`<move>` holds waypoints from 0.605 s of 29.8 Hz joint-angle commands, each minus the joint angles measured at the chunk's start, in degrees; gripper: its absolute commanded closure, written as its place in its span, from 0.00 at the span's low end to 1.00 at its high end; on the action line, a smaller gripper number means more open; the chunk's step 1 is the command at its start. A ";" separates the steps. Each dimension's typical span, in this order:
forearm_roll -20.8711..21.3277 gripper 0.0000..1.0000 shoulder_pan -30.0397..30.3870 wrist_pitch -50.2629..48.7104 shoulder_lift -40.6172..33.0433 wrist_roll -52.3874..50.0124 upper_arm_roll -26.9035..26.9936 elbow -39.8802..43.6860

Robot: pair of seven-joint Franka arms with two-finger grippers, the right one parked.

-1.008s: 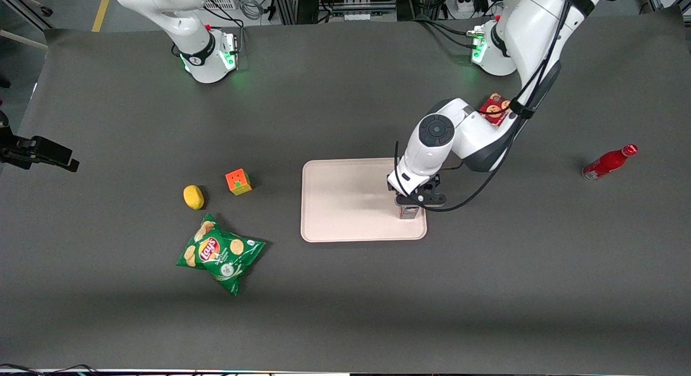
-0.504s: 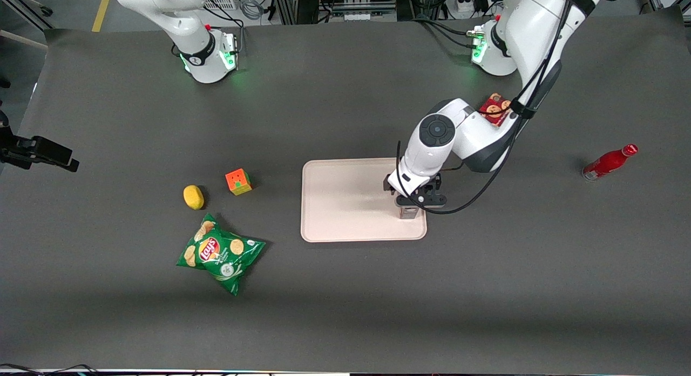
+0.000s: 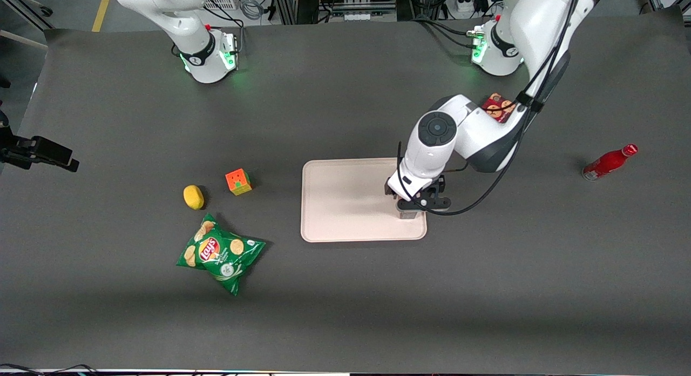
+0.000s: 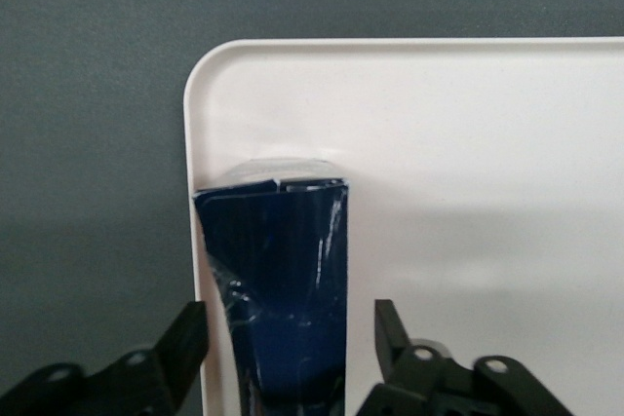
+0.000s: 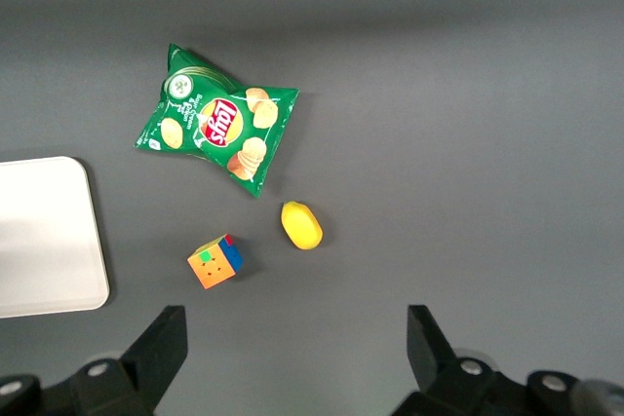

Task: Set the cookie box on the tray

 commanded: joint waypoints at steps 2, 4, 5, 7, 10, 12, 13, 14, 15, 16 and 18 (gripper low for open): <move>-3.02 0.00 0.09 -18.50 -4.94 10.15 -1.87 12.07; -6.00 0.00 0.36 -23.07 -6.43 15.76 -1.17 15.24; -7.59 0.00 0.53 -25.44 -7.05 18.49 -0.56 16.56; -9.88 0.00 0.71 -29.66 -8.80 23.59 2.50 19.28; -12.16 0.00 0.80 -33.98 -11.88 30.97 7.69 21.75; -13.74 0.00 0.80 -35.21 -13.46 38.26 12.52 22.11; -14.80 0.00 0.80 -35.48 -14.43 42.38 15.50 22.02; -15.85 0.00 0.80 -35.66 -15.65 46.17 18.40 22.02; -16.65 0.00 0.71 -35.66 -16.71 49.25 21.04 21.85; -17.00 0.00 0.71 -35.75 -17.50 51.37 22.98 21.41; -17.18 0.00 0.71 -36.18 -18.13 52.53 25.45 20.36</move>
